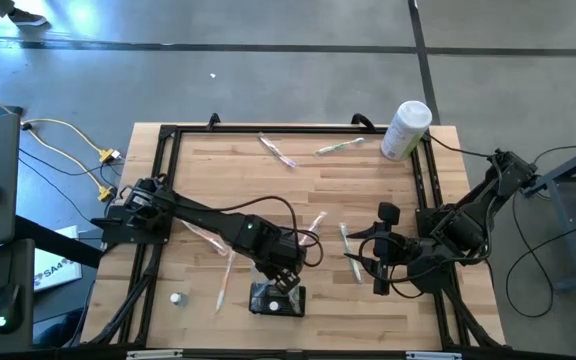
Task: Pick & Place toothbrushing station
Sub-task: Put the blue toothbrush into the black wire organizer
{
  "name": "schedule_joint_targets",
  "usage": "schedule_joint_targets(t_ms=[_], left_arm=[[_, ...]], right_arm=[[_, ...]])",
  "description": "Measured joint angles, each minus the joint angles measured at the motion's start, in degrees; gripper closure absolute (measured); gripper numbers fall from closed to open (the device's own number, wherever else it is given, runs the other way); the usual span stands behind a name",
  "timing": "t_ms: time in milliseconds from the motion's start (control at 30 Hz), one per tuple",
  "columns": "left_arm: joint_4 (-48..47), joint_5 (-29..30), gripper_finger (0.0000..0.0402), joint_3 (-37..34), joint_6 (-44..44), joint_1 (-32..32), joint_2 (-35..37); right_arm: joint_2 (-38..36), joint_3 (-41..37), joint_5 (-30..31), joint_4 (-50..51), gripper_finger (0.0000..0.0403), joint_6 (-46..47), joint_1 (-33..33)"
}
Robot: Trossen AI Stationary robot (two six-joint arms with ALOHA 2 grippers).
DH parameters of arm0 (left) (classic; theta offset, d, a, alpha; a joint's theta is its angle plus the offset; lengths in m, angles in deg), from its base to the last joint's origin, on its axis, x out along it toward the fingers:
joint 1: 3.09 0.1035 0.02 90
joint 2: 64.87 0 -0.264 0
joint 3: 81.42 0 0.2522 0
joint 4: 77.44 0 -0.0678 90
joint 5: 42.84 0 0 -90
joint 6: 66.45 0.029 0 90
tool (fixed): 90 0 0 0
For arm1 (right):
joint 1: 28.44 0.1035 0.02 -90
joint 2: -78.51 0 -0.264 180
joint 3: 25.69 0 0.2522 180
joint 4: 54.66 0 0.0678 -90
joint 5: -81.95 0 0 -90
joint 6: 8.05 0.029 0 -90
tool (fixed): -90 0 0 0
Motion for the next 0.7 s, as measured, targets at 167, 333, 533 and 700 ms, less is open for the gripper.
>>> schedule_joint_targets(t_ms=[167,333,533,700], left_arm=[[0.2,2.3,0.0401,0.1,-0.3,-1.2,0.1],[0.7,6.6,0.0401,0.1,-1.7,-3.6,0.1],[2.6,14.7,0.0401,0.2,-4.2,-6.6,1.9],[4.1,19.8,0.0401,0.2,-4.7,-8.2,3.3]], right_arm=[[0.0,0.0,0.0,0.0,0.0232,-0.1,0.0],[0.0,0.0,0.0,0.0,0.0232,-0.9,0.0],[0.0,0.0,0.0,0.0,0.0232,-1.1,0.0],[0.0,0.0,0.0,-0.6,0.0232,-1.5,0.0]])
